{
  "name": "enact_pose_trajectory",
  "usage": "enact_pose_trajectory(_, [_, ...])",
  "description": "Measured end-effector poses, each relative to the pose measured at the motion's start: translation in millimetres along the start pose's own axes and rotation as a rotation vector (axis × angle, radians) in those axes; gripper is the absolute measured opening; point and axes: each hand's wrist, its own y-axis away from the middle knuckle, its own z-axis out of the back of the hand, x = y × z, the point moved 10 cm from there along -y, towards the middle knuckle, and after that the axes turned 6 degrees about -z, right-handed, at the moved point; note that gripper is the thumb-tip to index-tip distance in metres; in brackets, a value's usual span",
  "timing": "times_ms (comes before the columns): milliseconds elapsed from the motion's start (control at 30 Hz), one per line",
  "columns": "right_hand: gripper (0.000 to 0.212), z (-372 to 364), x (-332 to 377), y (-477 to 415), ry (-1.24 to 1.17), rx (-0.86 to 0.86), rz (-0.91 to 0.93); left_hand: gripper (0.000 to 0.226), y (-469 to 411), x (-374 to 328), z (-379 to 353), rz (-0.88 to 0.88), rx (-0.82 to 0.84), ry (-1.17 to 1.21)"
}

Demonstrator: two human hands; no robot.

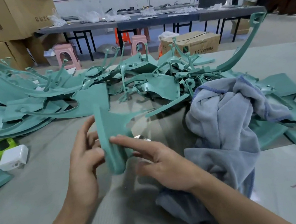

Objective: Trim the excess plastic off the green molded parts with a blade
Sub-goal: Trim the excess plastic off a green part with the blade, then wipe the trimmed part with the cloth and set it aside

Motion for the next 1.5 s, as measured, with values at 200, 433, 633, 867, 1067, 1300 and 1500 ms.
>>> enact_pose_trajectory(200, [0.044, -20.2, -5.4, 2.9, 0.491, 0.012, -0.087, 0.021, 25.8, 48.7, 59.7, 0.507, -0.583, -0.186])
enact_pose_trajectory(433, [0.080, 62.0, 2.7, 56.1, 0.897, 0.093, -0.416, 0.022, 23.0, 37.6, 75.2, 0.408, -0.696, -0.132])
enact_pose_trajectory(633, [0.016, 27.9, -14.9, 61.8, 0.890, 0.082, -0.325, 0.016, 19.5, 30.9, 68.0, 0.333, -0.695, -0.114])
enact_pose_trajectory(867, [0.009, 50.7, 42.8, 13.9, 0.424, -0.454, -0.090, 0.060, 13.7, 14.7, 53.2, 0.255, -0.562, -0.113])
enact_pose_trajectory(1067, [0.014, 41.3, 23.1, -49.9, 0.233, -0.705, -0.212, 0.042, 9.5, 14.6, 38.3, 0.208, -0.472, -0.003])
enact_pose_trajectory(1300, [0.015, -28.7, 23.5, -58.7, 0.303, -0.549, -0.067, 0.041, 7.0, 13.5, 54.2, 0.176, -0.511, -0.214])
enact_pose_trajectory(1500, [0.026, -43.4, 47.6, -63.7, 0.377, -0.476, 0.113, 0.039, 10.0, 14.1, 66.4, 0.221, -0.613, -0.140])
